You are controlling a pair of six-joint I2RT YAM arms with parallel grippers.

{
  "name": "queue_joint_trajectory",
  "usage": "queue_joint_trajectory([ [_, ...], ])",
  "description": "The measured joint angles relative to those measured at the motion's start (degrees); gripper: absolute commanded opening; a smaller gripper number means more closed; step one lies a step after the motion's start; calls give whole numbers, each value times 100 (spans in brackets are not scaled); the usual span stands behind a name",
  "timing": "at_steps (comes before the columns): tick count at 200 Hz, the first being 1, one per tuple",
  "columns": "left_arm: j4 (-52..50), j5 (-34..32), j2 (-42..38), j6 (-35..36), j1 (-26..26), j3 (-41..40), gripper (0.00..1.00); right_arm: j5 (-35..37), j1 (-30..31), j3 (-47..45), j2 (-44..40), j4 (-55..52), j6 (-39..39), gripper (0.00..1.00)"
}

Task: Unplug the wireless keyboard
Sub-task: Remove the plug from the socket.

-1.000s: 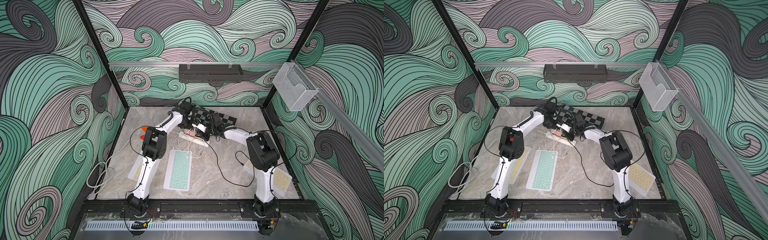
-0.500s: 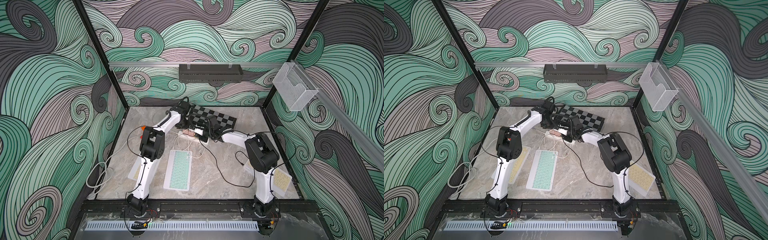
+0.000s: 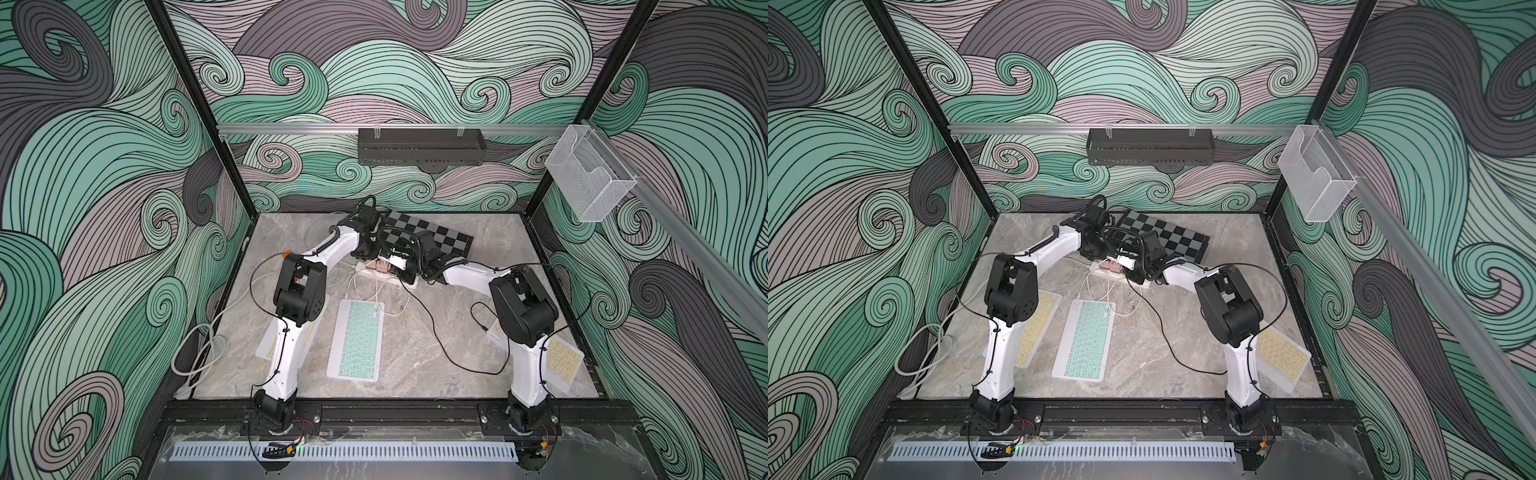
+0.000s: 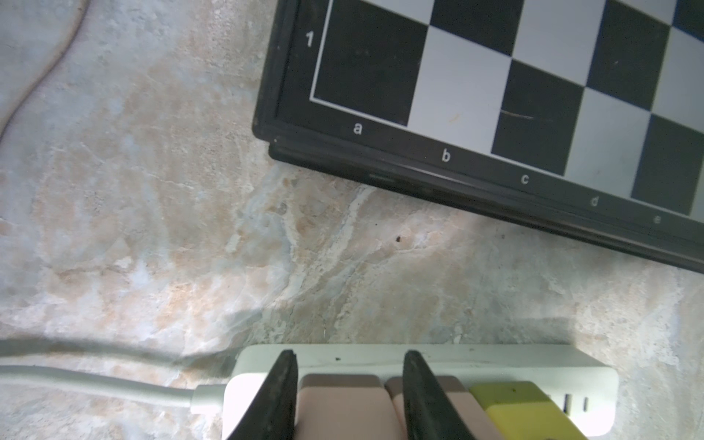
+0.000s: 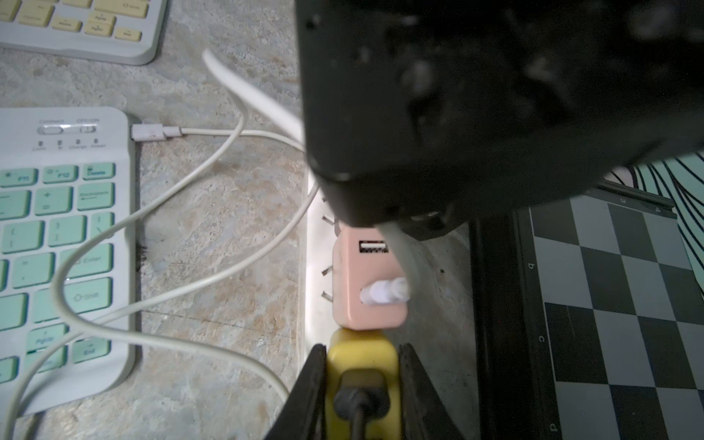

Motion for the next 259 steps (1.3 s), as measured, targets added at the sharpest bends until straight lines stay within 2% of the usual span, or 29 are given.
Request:
queue_joint_trajectory([
  [65,181,7,-22,-28,0,-118,0,-426,-127,-761,-129,1403,962,0],
  [80,256,15,-33,-28,-2,-151,0,-654,-221,-811,-129,1526,1285,0],
  [100,339,0,-55,-31,-35,-201,0,-745,-258,-796,-129,1458,1322,0],
  [126,411,-22,-114,-63,-42,-315,0,-573,-195,-658,-129,1108,839,0],
  [161,695,-72,-293,-195,-50,-656,0,-92,-20,-673,-190,962,-398,0],
  [187,925,-140,-398,-295,-63,-868,0,96,31,-673,-212,944,-673,0],
  [232,1198,-245,-494,-404,-111,-1075,0,-531,-229,101,-42,-192,654,0],
  [259,1390,-247,-533,-411,-149,-1180,0,-861,-369,262,-26,-535,1434,0],
])
